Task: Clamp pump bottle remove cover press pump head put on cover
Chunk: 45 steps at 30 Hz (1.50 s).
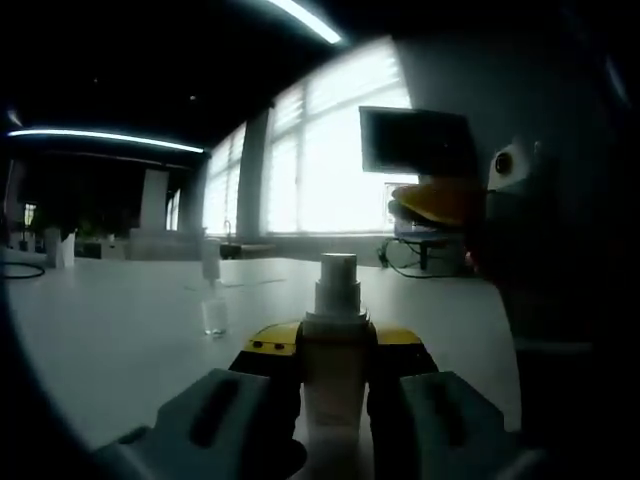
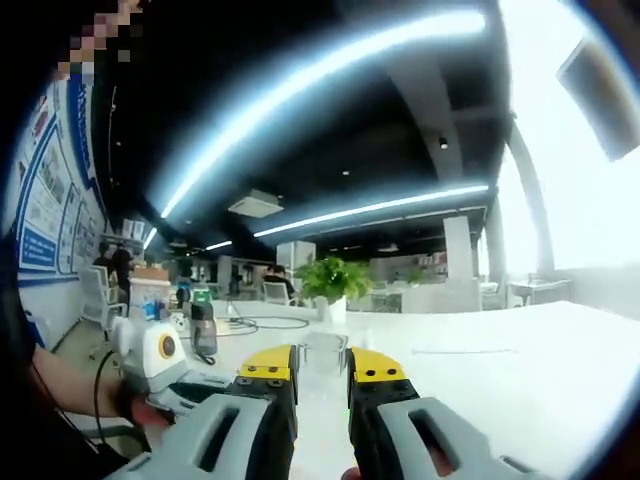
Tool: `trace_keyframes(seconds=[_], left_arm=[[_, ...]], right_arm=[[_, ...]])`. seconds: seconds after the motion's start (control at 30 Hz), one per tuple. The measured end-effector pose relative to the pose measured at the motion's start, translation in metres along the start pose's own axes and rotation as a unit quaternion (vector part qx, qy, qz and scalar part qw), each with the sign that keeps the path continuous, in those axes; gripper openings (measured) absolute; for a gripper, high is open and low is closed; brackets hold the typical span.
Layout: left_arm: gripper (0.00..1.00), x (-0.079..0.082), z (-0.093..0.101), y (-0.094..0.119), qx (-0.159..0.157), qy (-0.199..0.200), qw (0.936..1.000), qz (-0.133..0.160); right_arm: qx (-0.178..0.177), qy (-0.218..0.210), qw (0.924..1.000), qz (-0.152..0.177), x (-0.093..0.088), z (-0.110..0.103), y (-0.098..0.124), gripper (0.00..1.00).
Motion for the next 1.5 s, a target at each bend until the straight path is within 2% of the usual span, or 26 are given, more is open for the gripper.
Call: trace_keyframes(seconds=[0.17, 0.33, 0.4, 0.67, 0.83, 0.97, 1.2, 1.5], left_arm=[[0.15, 0.000, 0.000, 0.000, 0.000, 0.001, 1.0000, 0.000], [0.15, -0.001, 0.000, 0.000, 0.001, 0.000, 1.0000, -0.001], [0.15, -0.001, 0.000, 0.000, 0.001, 0.000, 1.0000, -0.002], [0.15, -0.001, 0.000, 0.000, 0.001, 0.000, 1.0000, -0.003], [0.15, -0.001, 0.000, 0.000, 0.001, 0.000, 1.0000, -0.003], [0.15, -0.001, 0.000, 0.000, 0.001, 0.000, 1.0000, -0.004], [0.15, -0.001, 0.001, -0.001, 0.002, -0.001, 1.0000, -0.006], [0.15, -0.001, 0.001, -0.001, 0.002, -0.002, 1.0000, -0.007]], right_arm=[[-0.019, -0.008, 0.9998, -0.003, -0.010, 0.018, 0.006, 0.14], [-0.027, -0.021, 0.9994, -0.007, -0.014, 0.024, 0.009, 0.14], [-0.031, -0.017, 0.9993, -0.009, -0.016, 0.023, 0.010, 0.14], [-0.058, 0.003, 0.9978, -0.033, -0.034, 0.044, 0.011, 0.14], [-0.058, 0.005, 0.9977, -0.034, -0.034, 0.044, 0.011, 0.14], [-0.063, 0.014, 0.9968, -0.046, -0.043, 0.048, 0.008, 0.14], [-0.073, 0.000, 0.9944, -0.076, -0.063, 0.059, 0.006, 0.14], [-0.094, 0.010, 0.9901, -0.103, -0.075, 0.063, 0.005, 0.14]])
Point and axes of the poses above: the point that each gripper's makers call its tool centre point, and the gripper's own axes: y roughly backward along the fingers, z roughly to its right, x roughly out of its top, the point moved 8 cm from there along y, roughly backward along the fingers, and after that the axes turned 15 degrees about -z, right-handed, at the moved point
